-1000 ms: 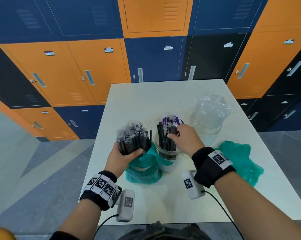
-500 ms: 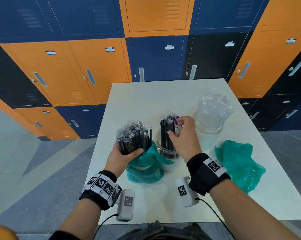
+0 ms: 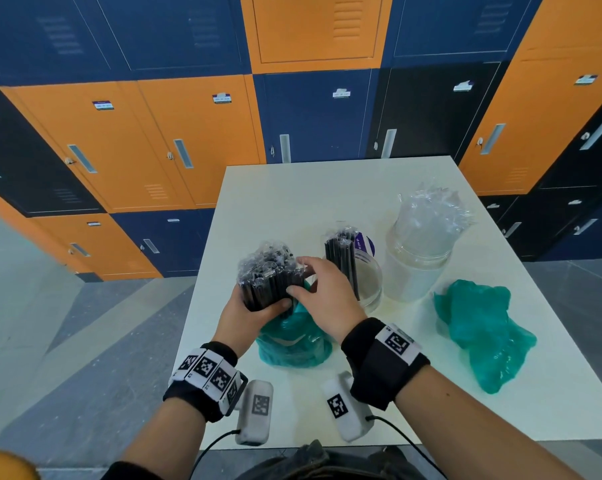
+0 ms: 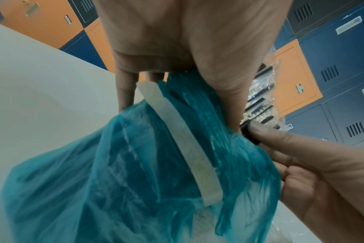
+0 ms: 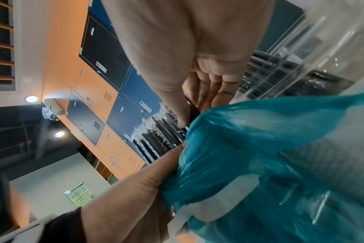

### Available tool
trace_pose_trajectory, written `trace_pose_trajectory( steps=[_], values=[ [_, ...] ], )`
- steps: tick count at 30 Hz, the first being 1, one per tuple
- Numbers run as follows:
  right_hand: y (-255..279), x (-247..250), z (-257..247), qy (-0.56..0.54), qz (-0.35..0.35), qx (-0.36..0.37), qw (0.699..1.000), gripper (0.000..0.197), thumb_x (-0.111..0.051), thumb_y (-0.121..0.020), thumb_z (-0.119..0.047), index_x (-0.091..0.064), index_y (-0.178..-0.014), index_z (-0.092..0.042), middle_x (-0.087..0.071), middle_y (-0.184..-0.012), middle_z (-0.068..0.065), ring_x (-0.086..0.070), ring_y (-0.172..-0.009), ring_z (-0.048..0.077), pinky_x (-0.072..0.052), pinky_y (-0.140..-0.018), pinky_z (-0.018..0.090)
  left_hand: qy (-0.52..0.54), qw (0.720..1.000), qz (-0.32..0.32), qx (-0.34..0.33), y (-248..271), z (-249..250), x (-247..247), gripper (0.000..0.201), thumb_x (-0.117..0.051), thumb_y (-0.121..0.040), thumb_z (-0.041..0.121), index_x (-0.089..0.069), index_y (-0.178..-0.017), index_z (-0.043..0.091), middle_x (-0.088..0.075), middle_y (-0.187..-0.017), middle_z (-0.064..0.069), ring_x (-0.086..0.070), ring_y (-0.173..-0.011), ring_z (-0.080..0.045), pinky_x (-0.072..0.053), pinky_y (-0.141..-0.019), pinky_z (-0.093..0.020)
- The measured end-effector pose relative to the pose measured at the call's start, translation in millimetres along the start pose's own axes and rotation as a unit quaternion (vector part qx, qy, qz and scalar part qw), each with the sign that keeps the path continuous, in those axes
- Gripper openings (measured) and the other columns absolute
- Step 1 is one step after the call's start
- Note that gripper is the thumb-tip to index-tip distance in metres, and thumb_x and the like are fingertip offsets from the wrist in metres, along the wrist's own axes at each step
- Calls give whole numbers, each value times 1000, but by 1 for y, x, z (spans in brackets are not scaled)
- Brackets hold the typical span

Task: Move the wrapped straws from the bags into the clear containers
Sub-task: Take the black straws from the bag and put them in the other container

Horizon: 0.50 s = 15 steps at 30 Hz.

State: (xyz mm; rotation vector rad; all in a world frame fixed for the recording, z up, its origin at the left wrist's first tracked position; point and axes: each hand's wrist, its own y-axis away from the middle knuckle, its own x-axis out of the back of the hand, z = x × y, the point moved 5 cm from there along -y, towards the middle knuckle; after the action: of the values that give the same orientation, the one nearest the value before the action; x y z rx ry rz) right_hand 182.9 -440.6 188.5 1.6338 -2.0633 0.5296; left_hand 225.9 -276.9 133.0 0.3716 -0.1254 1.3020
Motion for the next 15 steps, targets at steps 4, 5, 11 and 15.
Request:
trace_pose_trajectory(
  steps=[4,5,11,15],
  values=[
    [0,1,2,3,20,9,1000,35,-64,-91,-21,-57,-124,-11,-56,-119,3,-52,-110,13,-30,-88,10,-11,1000,8,3,0,1,0,81,-88,-53,55,-57,-122,25,-70,-110,9,-65,-103,-9,-54,-91,-34],
    [0,2,2,-1,29,9,1000,34,-64,-91,-21,-57,-122,-10,-57,-117,3,-52,-106,12,-29,-85,9,-14,1000,11,4,0,1,1,77,-89,-58,50,-57,-122,25,-70,-110,8,-65,-102,-9,-54,-90,-33],
    [8,9,3,-73,68,-2,995,28,-62,-89,-12,-57,-117,-19,-58,-88,-9,-53,-69,-5,-39,-66,3,-18,1000,24,1,2,4,0,69,-88,-65,38,-56,-124,23,-68,-110,10,-64,-101,-6,-50,-83,-23],
    [6,5,8,-17,60,-1,998,9,-58,-94,-25,-58,-95,-16,-62,-90,5,-55,-74,8,-39,-67,14,-17,1000,24,1,2,7,-1,65,-88,-67,35,-55,-122,22,-67,-107,12,-63,-98,-2,-47,-76,-17]
  ],
)
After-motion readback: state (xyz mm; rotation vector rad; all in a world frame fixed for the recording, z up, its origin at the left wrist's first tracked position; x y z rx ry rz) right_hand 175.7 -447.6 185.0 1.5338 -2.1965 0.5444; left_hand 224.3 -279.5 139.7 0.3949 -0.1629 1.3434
